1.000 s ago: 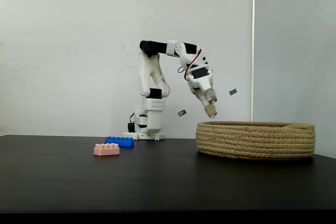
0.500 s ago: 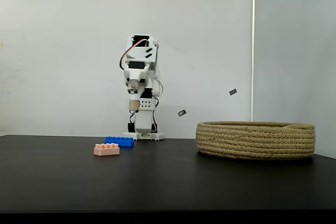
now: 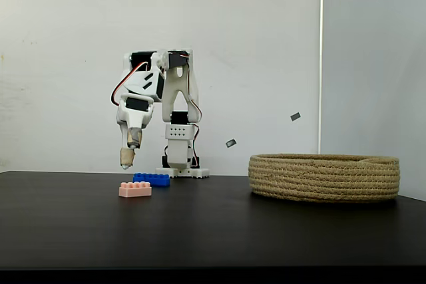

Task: Place the lego blocks in the tray

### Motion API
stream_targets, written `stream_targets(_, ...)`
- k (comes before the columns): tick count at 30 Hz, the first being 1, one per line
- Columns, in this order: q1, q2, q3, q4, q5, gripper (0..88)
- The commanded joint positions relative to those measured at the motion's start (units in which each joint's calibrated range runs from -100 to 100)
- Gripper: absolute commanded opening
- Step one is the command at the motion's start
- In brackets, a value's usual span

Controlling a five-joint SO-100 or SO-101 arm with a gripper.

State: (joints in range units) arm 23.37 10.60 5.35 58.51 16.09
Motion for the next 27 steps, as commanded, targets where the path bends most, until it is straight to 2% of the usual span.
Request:
stream_targets(1,-1.28,3.33,-11.32,3.34,0.05,42.2)
stream_targets(16,0.78,17.77,-20.62,2.84,1.17,38.8)
stream_targets(18,0.12,17.69,-20.26,2.93,0.88,35.9)
stream_targets(23,-0.78,16.40,-16.88,3.01,1.27,18.0)
stream_targets(27,-0.78,15.71,-13.33,0.84,2.88,18.8)
